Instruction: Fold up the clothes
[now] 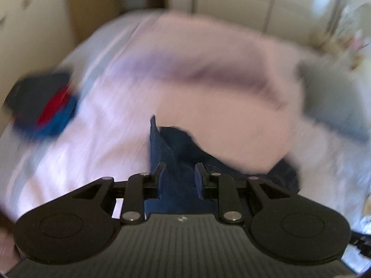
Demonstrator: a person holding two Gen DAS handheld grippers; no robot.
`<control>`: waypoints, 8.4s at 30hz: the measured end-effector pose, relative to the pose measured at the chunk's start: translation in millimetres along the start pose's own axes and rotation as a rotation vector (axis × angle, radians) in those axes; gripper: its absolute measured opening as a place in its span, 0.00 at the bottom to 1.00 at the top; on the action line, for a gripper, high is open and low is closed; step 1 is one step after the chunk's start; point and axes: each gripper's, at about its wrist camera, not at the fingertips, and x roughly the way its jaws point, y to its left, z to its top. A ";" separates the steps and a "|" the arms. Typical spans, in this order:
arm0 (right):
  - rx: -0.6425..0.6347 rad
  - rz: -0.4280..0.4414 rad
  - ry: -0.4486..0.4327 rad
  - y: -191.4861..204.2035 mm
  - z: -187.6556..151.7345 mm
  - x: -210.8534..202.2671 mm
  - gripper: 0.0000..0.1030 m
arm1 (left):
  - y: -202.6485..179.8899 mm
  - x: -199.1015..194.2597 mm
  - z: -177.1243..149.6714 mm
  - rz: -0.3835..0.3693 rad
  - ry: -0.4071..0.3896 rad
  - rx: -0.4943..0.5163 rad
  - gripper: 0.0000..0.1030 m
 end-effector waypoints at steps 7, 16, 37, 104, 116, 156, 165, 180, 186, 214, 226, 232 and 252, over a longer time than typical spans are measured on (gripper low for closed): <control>-0.116 -0.031 0.035 35.7 -37.5 -14.1 0.30 | 26.2 -27.4 -93.2 0.021 0.100 -0.019 0.22; -0.216 -0.091 0.016 52.9 -119.6 -60.0 0.42 | -2.1 -63.0 -155.6 0.091 0.052 0.062 0.30; -0.272 -0.079 0.006 65.7 -222.1 -113.2 0.45 | -15.0 -165.8 -275.0 0.086 -0.029 0.063 0.37; -0.034 -0.372 0.108 200.9 -126.6 129.4 0.46 | 180.8 102.4 -86.7 -0.053 0.215 0.228 0.37; -0.296 -0.367 -0.030 222.3 -107.0 228.0 0.55 | 216.2 171.0 -106.0 0.009 0.249 0.100 0.37; 1.299 -0.005 -0.475 -166.9 -221.2 53.0 0.61 | 181.2 218.3 13.9 -0.212 0.079 -0.239 0.53; 1.293 0.022 -0.426 -180.3 -215.7 69.9 0.46 | 152.6 294.6 42.7 -0.246 0.191 -0.224 0.17; 0.704 0.299 -0.971 -119.3 -21.1 -49.2 0.02 | 171.0 128.8 139.6 -0.373 -0.373 -0.311 0.02; 0.548 0.361 -1.046 -103.7 -64.5 -62.4 0.02 | 229.4 90.0 90.9 -0.275 -0.495 -0.367 0.03; 1.300 0.085 -0.633 -237.5 -203.1 134.9 0.49 | 258.3 305.9 -65.2 0.055 -0.013 -0.528 0.11; 0.952 0.002 -0.591 -206.9 -151.1 36.1 0.07 | 272.1 228.1 -51.9 0.032 -0.097 -0.304 0.04; 0.920 -0.022 -0.514 -204.1 -177.2 5.3 0.07 | 311.0 182.4 -118.0 0.103 -0.083 -0.322 0.04; 1.041 -0.345 -0.207 -229.5 -198.2 39.0 0.56 | 302.0 180.8 -171.0 0.336 0.076 -0.314 0.15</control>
